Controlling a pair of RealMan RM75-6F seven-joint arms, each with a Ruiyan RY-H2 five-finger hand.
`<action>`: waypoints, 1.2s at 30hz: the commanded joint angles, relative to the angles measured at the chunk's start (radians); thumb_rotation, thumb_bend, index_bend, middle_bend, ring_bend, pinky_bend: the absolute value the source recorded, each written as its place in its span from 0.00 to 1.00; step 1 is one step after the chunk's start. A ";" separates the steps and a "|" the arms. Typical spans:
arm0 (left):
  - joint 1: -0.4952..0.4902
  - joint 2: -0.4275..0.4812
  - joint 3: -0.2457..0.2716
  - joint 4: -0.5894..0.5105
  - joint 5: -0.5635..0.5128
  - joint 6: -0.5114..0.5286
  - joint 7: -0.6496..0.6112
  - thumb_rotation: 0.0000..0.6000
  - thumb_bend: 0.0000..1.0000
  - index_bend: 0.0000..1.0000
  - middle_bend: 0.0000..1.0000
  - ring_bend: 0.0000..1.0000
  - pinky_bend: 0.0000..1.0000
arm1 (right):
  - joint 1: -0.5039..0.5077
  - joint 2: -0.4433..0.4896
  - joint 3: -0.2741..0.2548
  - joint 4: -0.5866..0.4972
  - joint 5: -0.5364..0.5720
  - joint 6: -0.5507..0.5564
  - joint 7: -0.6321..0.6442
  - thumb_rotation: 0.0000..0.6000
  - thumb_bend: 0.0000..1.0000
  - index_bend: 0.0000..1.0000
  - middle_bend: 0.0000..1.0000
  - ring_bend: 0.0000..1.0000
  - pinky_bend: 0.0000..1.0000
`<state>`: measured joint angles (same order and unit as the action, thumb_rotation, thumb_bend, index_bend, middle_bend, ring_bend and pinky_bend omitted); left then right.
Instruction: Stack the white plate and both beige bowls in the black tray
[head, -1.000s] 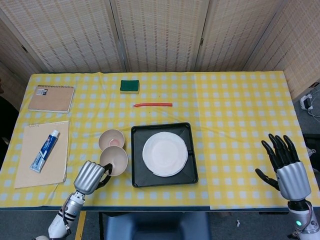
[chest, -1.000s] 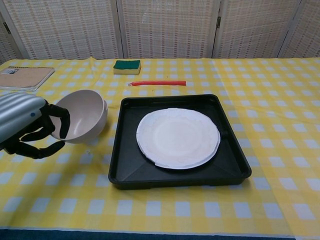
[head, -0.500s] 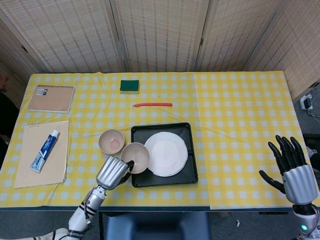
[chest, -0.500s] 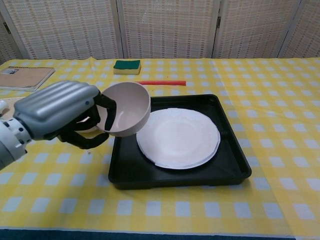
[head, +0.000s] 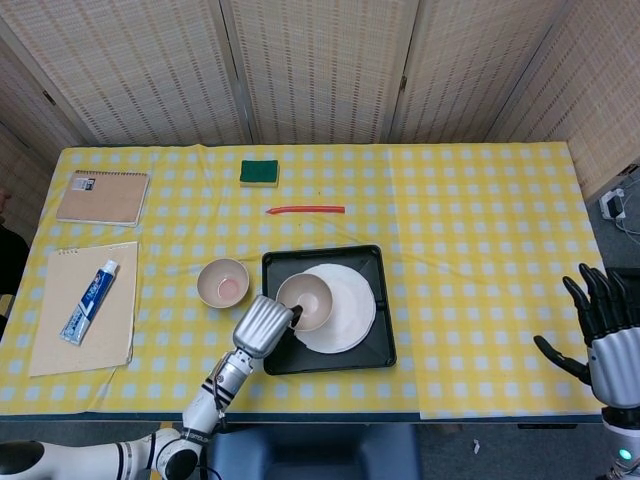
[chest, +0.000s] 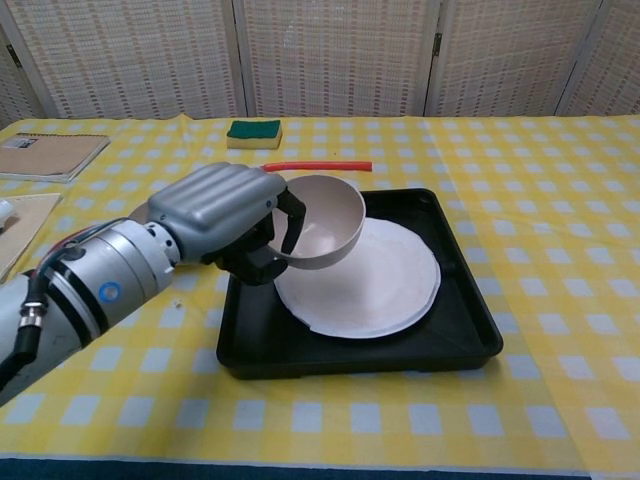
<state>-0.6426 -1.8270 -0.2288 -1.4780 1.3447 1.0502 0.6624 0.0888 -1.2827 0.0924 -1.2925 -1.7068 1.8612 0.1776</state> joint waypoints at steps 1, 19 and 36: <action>-0.034 -0.053 -0.009 0.075 -0.012 -0.001 -0.007 1.00 0.45 0.63 1.00 1.00 1.00 | 0.001 0.004 0.003 -0.002 0.011 -0.014 0.011 1.00 0.16 0.00 0.00 0.00 0.00; -0.082 -0.167 0.031 0.222 0.015 0.040 -0.071 1.00 0.45 0.60 1.00 1.00 1.00 | -0.003 0.013 0.007 -0.014 0.023 -0.033 0.053 1.00 0.16 0.00 0.00 0.00 0.00; -0.072 -0.135 0.059 0.139 0.037 0.084 -0.055 1.00 0.21 0.25 1.00 1.00 1.00 | -0.016 0.022 0.009 -0.021 0.010 -0.008 0.077 1.00 0.16 0.00 0.00 0.00 0.00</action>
<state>-0.7230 -1.9848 -0.1756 -1.3036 1.3845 1.1261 0.5850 0.0734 -1.2605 0.1016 -1.3136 -1.6963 1.8525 0.2559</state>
